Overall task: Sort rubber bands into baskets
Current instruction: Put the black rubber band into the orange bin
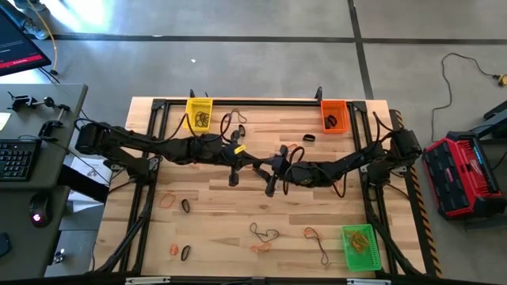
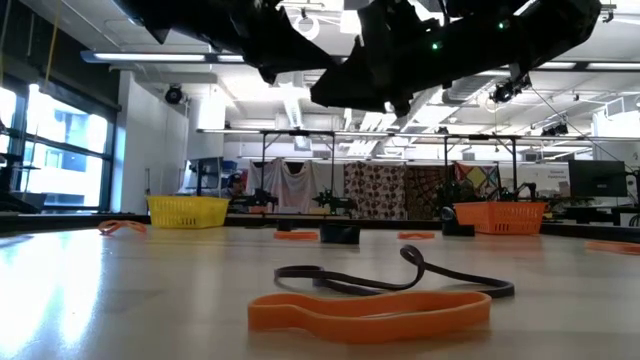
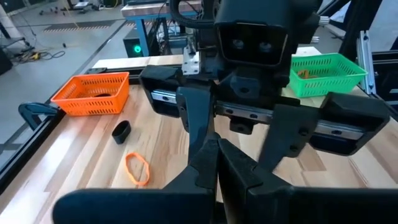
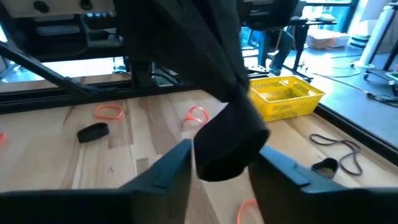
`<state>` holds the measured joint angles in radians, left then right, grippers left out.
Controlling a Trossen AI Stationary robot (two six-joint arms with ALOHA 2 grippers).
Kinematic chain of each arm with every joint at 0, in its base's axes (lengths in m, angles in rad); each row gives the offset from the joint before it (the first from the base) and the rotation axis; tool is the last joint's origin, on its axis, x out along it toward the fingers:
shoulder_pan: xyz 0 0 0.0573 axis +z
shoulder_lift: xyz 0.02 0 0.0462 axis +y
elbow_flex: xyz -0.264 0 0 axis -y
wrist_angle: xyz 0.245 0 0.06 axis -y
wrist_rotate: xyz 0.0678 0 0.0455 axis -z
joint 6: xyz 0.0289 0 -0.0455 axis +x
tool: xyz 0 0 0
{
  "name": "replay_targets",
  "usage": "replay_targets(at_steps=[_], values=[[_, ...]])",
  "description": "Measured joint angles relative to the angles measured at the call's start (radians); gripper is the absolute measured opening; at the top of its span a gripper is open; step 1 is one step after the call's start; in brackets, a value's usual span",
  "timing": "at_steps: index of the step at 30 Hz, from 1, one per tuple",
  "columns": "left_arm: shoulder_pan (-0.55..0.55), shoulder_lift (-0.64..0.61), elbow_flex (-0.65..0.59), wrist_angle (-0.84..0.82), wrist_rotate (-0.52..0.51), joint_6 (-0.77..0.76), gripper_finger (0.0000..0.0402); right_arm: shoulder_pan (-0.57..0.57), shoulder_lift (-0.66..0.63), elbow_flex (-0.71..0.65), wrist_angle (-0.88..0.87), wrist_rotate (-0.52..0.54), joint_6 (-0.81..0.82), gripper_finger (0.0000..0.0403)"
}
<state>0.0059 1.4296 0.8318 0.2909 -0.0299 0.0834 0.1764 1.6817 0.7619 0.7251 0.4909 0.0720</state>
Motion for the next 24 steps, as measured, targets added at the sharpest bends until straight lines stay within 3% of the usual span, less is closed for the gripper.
replay_targets(at_steps=[7,14,24], values=[[0.000,0.000,0.000,0.000,0.000,0.000,0.0000,0.000,0.000,0.000,0.003,0.039,-0.004,0.0012],[0.002,-0.003,0.000,-0.019,-0.087,0.016,0.0006,0.001,0.000,0.000,-0.026,0.040,0.040,0.0006],[-0.016,-0.005,-0.002,-0.037,-0.085,0.041,0.0069,0.001,0.000,0.000,-0.055,0.066,0.068,0.0002]])
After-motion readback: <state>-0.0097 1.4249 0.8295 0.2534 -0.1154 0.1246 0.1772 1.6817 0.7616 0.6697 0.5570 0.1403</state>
